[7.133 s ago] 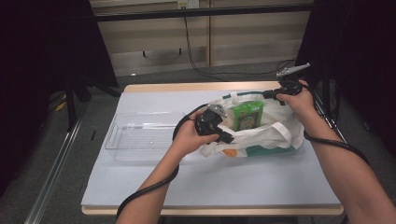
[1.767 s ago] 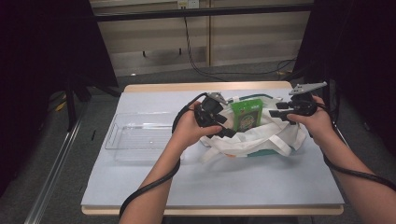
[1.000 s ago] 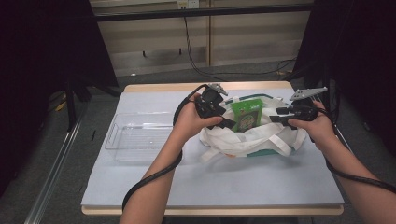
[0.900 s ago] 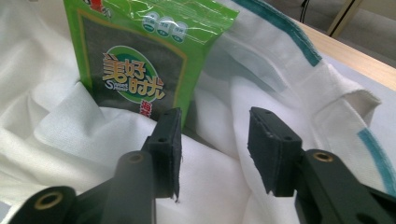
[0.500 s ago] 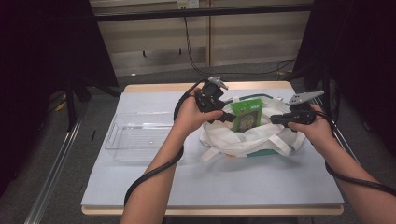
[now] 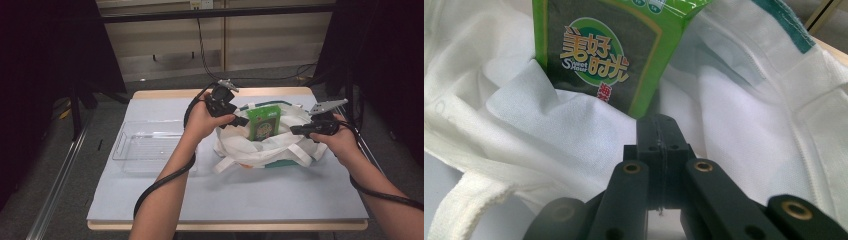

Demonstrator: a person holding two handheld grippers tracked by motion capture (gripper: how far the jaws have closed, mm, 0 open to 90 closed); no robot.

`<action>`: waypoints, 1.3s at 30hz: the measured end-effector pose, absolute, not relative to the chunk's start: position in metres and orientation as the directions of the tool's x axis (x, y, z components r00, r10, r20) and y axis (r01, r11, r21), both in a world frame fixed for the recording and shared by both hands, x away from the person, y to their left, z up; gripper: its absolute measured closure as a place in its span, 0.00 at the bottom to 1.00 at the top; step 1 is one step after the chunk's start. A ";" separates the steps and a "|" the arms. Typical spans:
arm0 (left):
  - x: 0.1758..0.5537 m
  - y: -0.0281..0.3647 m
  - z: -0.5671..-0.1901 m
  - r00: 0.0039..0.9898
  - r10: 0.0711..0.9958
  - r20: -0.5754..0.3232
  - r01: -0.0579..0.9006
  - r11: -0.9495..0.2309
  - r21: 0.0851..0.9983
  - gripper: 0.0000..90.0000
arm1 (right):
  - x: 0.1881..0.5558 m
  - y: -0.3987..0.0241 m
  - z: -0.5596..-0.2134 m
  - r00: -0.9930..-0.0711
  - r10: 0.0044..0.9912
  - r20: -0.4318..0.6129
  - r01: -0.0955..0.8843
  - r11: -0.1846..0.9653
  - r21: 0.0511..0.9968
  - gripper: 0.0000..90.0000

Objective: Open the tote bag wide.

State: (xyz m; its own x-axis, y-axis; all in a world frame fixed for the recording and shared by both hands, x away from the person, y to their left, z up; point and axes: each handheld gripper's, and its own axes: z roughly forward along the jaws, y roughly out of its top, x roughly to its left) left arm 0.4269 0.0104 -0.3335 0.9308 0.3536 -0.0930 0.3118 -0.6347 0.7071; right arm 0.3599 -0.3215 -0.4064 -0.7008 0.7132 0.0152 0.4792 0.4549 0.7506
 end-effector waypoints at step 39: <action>0.447 0.015 -0.357 0.913 0.393 -0.107 0.357 -0.645 0.675 0.78 | 0.342 -0.336 -0.422 -0.693 0.720 0.034 0.483 0.428 0.764 1.00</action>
State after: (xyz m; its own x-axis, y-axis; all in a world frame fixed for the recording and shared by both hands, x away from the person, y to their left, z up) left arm 0.4471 0.0154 -0.3569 0.9132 0.3932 -0.1069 0.3570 -0.6454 0.6753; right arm 0.3418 -0.3355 -0.4216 -0.6927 0.7204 0.0340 0.4826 0.4281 0.7641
